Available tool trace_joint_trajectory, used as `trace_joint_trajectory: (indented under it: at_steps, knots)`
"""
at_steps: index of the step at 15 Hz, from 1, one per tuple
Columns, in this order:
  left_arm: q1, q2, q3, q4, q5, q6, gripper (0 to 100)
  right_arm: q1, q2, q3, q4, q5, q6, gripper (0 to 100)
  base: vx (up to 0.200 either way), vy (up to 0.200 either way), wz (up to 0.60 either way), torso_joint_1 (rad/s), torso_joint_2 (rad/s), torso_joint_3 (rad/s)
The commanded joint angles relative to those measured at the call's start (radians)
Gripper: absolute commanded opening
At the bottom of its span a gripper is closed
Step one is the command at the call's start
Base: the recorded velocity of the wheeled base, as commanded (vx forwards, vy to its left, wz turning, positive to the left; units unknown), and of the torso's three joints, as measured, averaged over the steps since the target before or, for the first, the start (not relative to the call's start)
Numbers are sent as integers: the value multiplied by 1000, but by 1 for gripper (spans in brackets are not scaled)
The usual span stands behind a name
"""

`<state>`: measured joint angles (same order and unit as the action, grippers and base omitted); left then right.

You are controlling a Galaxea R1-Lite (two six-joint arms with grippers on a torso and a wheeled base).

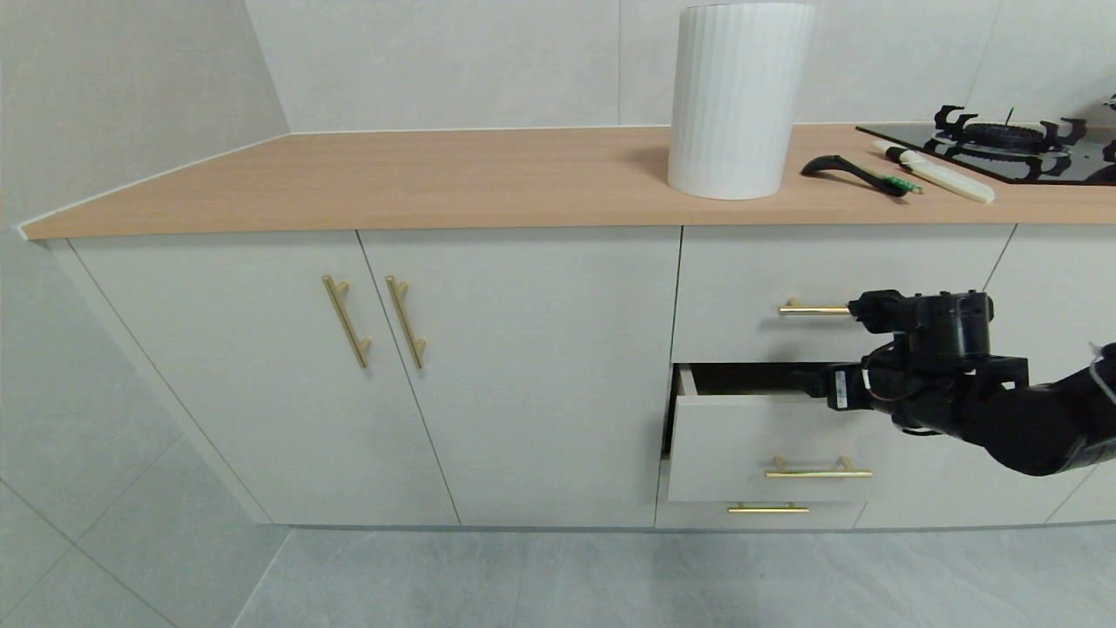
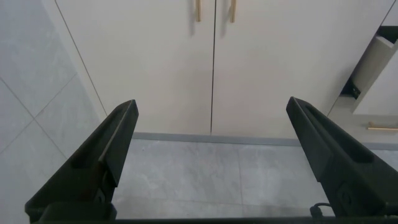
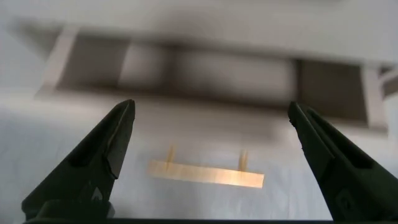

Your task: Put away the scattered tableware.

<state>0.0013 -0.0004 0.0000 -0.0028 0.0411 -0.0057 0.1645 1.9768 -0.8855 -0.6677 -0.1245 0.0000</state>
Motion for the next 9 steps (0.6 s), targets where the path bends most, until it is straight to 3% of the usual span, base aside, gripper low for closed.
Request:
trace_joint_trajectory:
  at_steps: [1,9]
  knots:
    - [0,0,0,0,0,0,100,-5,158,2,-125,-38,-2,100,0,0,0,0,0,0]
    - [0,0,0,0,0,0,100,-10,168,19,-156,-35,-6,100,0,0,0,0,0,0]
